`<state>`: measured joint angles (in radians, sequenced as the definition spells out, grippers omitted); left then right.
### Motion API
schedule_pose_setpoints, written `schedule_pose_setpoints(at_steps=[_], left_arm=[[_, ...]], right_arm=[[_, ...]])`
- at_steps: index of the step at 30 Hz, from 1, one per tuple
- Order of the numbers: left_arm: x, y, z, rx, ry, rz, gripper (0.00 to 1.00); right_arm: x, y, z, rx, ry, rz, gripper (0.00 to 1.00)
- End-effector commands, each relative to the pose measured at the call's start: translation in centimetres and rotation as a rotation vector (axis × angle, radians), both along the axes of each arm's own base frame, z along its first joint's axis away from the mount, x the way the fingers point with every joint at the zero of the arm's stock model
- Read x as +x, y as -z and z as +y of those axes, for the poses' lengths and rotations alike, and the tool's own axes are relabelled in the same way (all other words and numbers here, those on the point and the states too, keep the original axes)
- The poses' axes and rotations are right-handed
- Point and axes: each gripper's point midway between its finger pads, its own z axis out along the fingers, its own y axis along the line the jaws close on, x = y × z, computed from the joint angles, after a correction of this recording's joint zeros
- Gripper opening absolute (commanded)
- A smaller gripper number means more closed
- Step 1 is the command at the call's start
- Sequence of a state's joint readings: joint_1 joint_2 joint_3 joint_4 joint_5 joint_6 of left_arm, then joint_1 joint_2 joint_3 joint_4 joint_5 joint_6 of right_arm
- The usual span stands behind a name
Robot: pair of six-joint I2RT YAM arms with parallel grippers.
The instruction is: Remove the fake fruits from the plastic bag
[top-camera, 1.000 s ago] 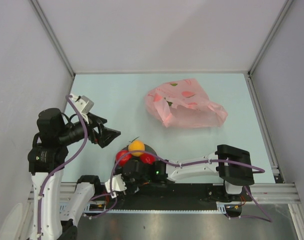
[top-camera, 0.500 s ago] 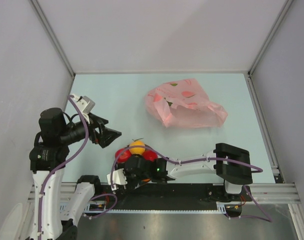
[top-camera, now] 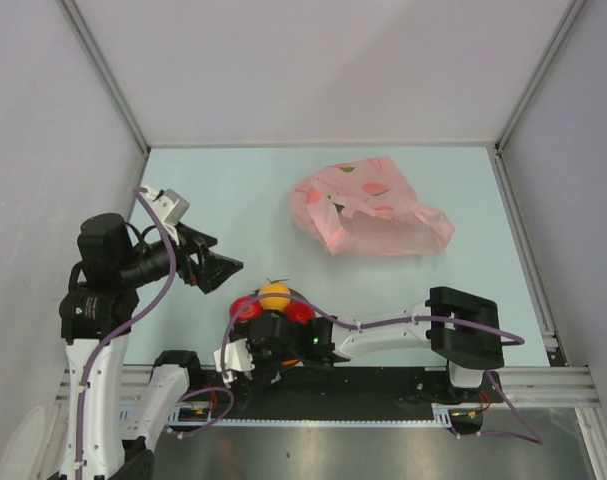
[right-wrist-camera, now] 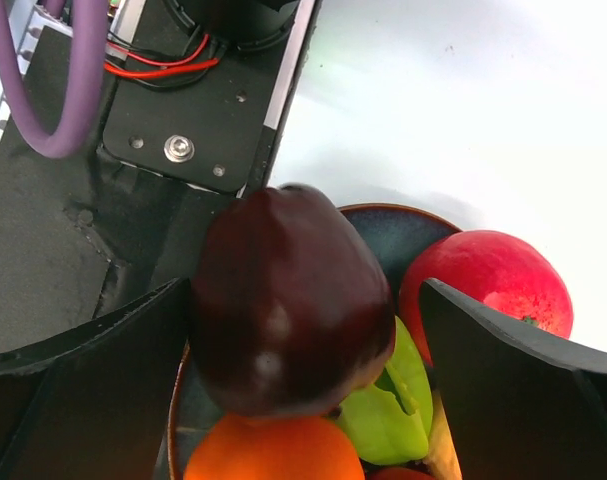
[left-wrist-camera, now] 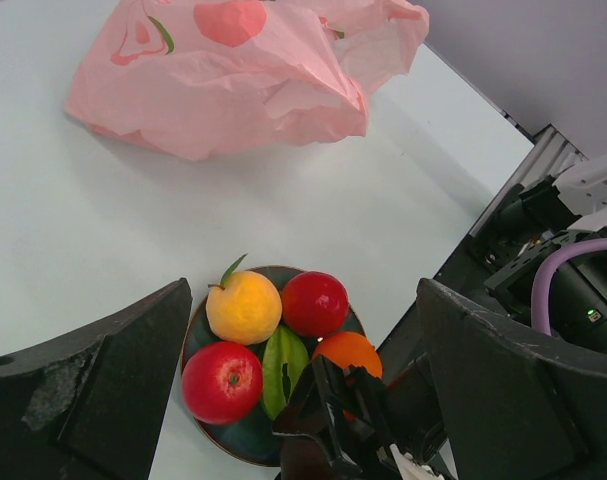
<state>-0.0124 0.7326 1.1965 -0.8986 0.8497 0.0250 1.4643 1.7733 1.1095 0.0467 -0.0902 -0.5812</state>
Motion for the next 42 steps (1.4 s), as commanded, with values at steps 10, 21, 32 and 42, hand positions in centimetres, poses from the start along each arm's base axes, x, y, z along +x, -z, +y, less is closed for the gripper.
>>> schedule_pose_setpoints(at_steps=[10,21,32,42], left_arm=[[0.5,-0.6,-0.3,-0.027,0.023,-0.013,1.0],[0.5,-0.7,-0.7,-0.058,0.031,0.01,1.0],[0.4,-0.8,-0.4,-0.069,0.014,-0.01,1.0],[0.7,-0.8,-0.4,-0.081,0.014,-0.001,1.0]], right_arm=[[-2.0,-3.8,0.0,0.075,-0.035,-0.001,0.98],[-2.4,-1.7,0.3,0.046,-0.104,0.012,0.81],[-1.1,0.8,0.0,-0.016,-0.062,-0.02,0.76],[0.9,-1.4,0.2,0.063,0.191,0.117,0.58]])
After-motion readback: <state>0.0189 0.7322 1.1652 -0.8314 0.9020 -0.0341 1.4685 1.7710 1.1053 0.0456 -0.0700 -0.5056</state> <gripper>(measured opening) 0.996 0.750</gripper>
